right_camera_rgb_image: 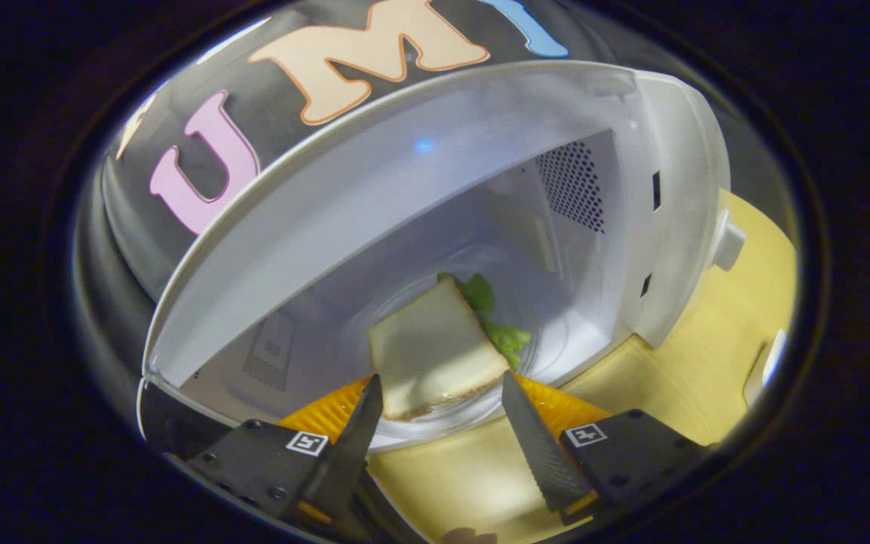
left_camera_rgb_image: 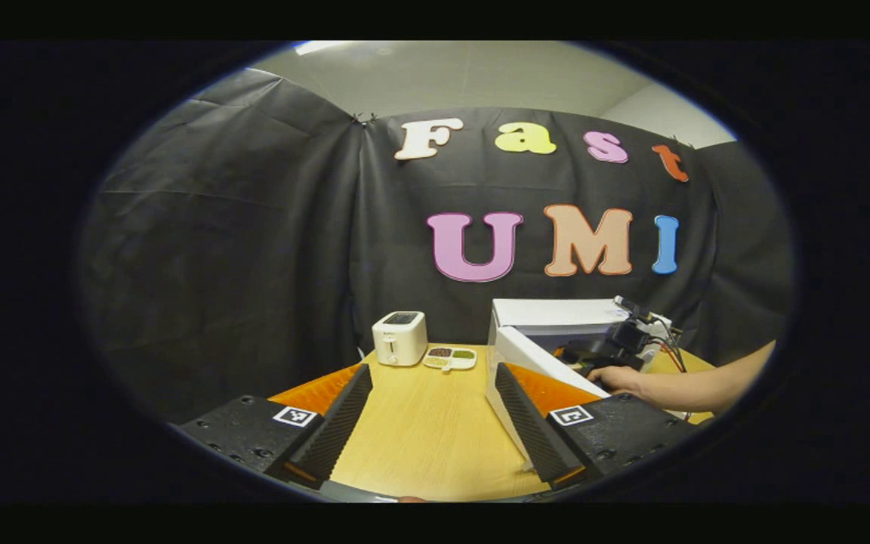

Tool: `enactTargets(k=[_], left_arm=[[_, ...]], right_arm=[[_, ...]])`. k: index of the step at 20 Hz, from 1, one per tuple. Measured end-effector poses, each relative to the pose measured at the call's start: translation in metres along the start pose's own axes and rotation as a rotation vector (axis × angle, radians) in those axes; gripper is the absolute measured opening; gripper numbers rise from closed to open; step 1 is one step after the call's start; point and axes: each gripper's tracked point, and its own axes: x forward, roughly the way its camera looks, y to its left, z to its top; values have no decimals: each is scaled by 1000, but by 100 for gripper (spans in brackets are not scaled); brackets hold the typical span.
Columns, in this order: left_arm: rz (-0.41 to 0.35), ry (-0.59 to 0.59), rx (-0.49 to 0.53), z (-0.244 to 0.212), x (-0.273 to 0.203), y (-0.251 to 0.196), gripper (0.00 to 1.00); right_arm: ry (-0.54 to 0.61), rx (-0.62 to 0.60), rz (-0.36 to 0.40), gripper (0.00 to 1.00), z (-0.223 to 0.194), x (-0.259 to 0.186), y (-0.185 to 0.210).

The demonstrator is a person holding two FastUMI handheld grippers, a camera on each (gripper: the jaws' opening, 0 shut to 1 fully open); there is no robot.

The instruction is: Open the microwave oven with the left hand, put the food in, and close the microwave oven.

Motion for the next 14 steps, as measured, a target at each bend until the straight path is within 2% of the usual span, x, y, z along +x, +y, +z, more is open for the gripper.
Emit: enactTargets(k=[7, 14], left_arm=[[0, -21, 21, 7, -13, -3, 95], [9, -9, 38, 0, -31, -5, 96]], right_arm=[[-125, -156, 105, 97, 13, -50, 8], [-382, -335, 249, 97, 71, -143, 19]])
